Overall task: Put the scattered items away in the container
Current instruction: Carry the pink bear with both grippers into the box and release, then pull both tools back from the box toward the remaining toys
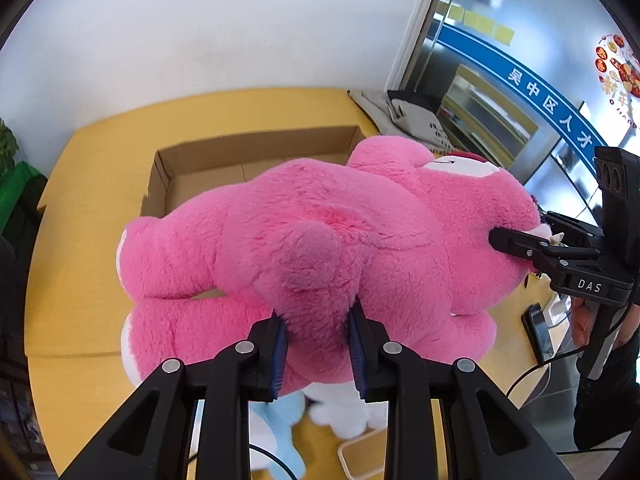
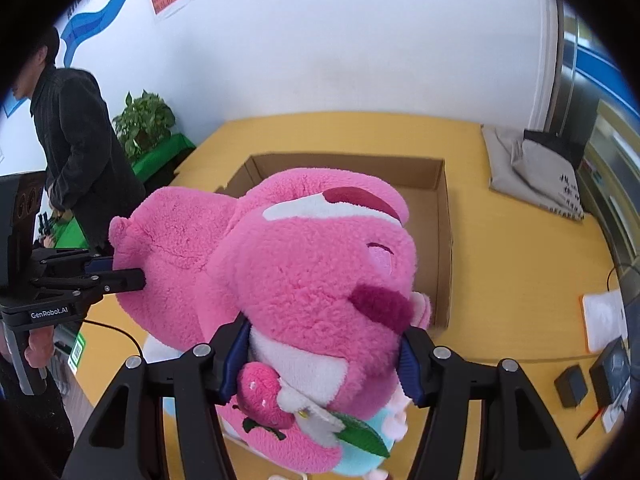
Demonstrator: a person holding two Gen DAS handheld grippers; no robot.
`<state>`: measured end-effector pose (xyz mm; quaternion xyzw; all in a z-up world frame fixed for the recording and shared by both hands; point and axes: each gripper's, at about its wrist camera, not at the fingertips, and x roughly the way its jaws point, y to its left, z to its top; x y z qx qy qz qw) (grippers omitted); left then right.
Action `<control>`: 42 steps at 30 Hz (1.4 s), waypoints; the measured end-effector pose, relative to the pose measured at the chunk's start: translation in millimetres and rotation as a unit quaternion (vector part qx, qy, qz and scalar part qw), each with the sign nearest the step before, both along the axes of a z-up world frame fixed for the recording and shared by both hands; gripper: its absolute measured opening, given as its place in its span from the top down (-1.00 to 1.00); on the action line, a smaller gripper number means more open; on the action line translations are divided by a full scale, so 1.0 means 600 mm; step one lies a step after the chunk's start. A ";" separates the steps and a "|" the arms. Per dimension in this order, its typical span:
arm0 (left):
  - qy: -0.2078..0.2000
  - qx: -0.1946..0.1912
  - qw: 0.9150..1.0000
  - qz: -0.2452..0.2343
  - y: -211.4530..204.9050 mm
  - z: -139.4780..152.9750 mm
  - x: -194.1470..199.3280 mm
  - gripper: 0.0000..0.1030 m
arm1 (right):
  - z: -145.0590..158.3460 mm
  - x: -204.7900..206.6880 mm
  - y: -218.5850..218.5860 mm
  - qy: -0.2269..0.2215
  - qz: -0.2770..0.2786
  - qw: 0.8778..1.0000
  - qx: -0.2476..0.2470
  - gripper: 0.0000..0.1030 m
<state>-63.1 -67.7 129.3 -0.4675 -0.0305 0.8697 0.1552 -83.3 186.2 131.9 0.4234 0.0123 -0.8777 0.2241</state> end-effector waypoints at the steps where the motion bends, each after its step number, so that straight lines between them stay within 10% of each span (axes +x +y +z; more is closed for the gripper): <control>1: 0.007 0.002 1.000 0.000 -0.003 0.010 -0.013 0.48 | 0.010 -0.013 -0.001 0.007 -0.002 1.000 -0.006 -0.16; 9: 0.037 -0.017 0.999 -0.004 -0.006 0.053 -0.193 0.49 | 0.039 -0.198 -0.001 0.031 -0.006 0.999 -0.040 -0.16; 19: -0.060 -0.015 0.998 0.004 -0.006 -0.150 -0.428 0.53 | -0.176 -0.450 0.011 -0.065 -0.036 0.994 -0.083 -0.17; 21: -0.094 -0.017 0.995 0.007 -0.004 -0.207 -0.457 0.86 | -0.239 -0.468 0.014 -0.094 -0.045 0.992 -0.070 -0.17; 30: -0.073 -0.064 0.995 0.006 0.029 -0.237 -0.449 0.85 | -0.263 -0.459 0.026 -0.063 -0.067 0.995 -0.036 -0.42; 33: -0.048 -0.080 0.995 0.023 0.025 -0.207 -0.413 0.21 | -0.227 -0.432 0.032 -0.016 -0.076 0.997 -0.025 -0.43; 37: 0.008 -0.074 0.996 0.051 0.019 -0.134 -0.320 -0.12 | -0.179 -0.358 0.035 0.018 -0.089 0.996 -0.005 -0.55; 39: 0.027 -0.066 0.995 0.074 0.012 -0.103 -0.258 -0.83 | -0.164 -0.312 0.035 0.030 -0.091 0.995 0.004 -0.56; 42: 0.058 -0.077 0.990 0.105 0.016 -0.078 -0.170 -1.00 | -0.141 -0.244 0.035 0.049 -0.094 0.994 0.017 -0.59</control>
